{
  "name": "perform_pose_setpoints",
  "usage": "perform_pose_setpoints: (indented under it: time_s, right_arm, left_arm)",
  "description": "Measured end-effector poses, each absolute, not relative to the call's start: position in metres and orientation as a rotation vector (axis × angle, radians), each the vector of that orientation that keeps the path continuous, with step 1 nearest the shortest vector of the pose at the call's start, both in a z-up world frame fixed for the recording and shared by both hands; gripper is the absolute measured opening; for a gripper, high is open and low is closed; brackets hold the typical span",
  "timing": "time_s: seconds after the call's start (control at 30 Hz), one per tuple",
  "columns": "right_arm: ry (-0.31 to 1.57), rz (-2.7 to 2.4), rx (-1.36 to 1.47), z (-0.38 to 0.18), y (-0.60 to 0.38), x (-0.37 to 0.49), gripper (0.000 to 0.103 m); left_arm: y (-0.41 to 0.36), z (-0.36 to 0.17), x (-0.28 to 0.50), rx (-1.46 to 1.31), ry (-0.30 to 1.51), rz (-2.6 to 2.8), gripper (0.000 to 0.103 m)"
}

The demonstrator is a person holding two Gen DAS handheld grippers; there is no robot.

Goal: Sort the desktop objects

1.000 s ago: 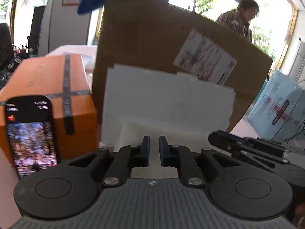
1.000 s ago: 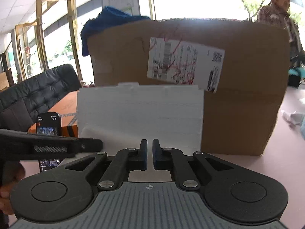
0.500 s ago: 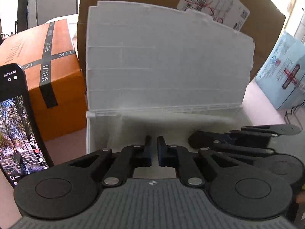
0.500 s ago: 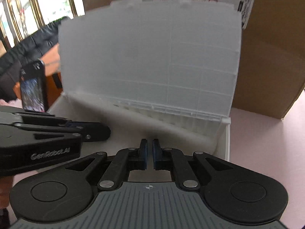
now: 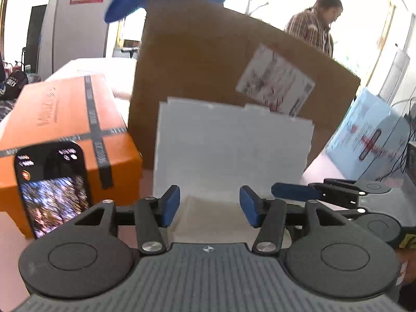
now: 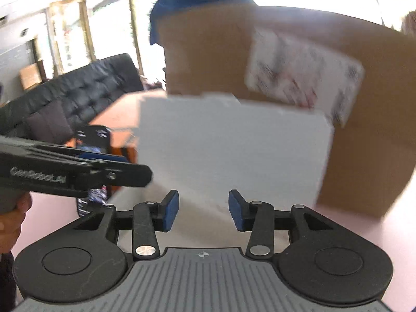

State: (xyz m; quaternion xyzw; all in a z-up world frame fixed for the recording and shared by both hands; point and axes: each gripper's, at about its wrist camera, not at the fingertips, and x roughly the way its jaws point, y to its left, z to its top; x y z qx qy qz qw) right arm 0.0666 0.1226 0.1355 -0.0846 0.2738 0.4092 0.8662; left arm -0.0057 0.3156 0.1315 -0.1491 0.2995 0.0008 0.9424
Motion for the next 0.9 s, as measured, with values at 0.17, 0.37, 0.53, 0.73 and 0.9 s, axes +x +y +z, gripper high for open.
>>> perform_pose_setpoints:
  time_s: [0.17,0.37,0.53,0.73,0.9]
  right_arm:
    - [0.527,0.92,-0.305,0.128,0.151,0.059,0.039]
    - [0.536,0.918,-0.382,0.113,0.174,0.056,0.009]
    - [0.58,0.958,-0.393,0.109,0.18,0.056,0.001]
    - [0.658,0.91,-0.431,0.096,0.193,0.062,0.001]
    - [0.663,0.928,-0.406,0.097,0.191,0.063,0.001]
  left_arm:
    - [0.326,0.136,-0.006,-0.332,0.617,0.0,0.049]
    - [0.331,0.134,-0.005,-0.346,0.626,-0.003,0.049]
    - [0.335,0.133,-0.005,-0.358,0.633,-0.006,0.049]
    - [0.336,0.133,-0.006,-0.362,0.635,-0.007,0.049]
    - [0.335,0.133,-0.007,-0.356,0.634,-0.008,0.049]
